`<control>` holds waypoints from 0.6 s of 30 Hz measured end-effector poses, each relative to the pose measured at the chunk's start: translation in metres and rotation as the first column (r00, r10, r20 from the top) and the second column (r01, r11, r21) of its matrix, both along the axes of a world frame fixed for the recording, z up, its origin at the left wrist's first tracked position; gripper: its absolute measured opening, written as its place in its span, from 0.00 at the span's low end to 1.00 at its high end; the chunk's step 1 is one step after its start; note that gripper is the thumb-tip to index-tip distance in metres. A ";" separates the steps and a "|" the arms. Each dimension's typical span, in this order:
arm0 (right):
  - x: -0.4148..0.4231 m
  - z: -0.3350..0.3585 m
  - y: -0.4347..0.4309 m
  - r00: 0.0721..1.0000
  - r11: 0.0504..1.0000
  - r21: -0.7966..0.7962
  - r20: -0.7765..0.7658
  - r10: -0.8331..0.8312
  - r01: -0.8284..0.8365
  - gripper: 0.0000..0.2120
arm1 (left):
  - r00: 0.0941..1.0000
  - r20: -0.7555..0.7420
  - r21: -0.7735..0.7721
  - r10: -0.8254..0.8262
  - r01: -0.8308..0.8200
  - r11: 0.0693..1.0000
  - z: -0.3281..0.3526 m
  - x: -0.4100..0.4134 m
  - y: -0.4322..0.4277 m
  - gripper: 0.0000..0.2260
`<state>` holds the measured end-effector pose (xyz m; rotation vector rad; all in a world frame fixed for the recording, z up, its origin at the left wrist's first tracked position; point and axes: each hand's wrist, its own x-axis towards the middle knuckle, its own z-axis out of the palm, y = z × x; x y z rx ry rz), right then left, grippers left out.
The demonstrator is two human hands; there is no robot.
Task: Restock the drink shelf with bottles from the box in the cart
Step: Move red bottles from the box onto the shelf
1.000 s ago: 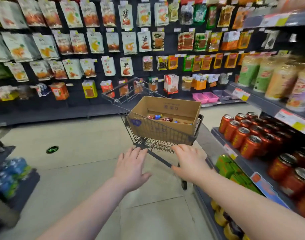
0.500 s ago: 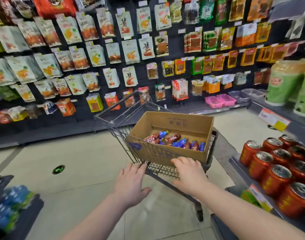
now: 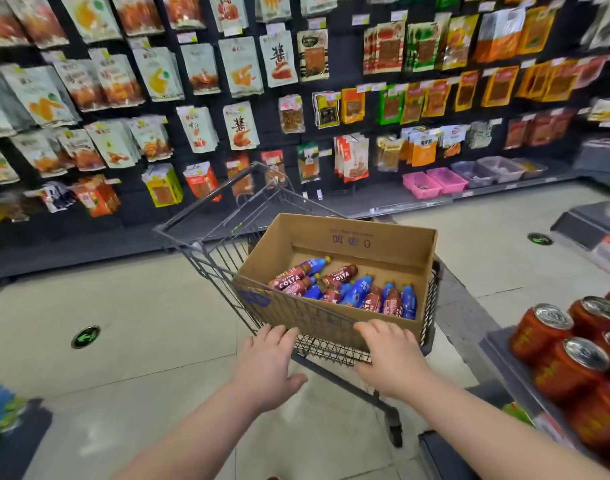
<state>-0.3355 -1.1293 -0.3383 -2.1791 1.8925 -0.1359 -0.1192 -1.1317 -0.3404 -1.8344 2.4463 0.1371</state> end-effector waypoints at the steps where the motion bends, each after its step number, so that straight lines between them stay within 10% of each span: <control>1: 0.001 0.000 -0.012 1.000 1.000 0.001 -0.005 -0.015 0.015 0.30 | 1.000 -0.009 0.002 -0.013 0.013 1.000 -0.001 0.002 -0.015 0.36; 18: 0.065 -0.035 -0.194 0.975 0.961 0.169 -0.054 -0.213 0.220 0.32 | 0.989 -0.060 0.068 -0.137 0.141 0.988 -0.033 0.079 -0.250 0.37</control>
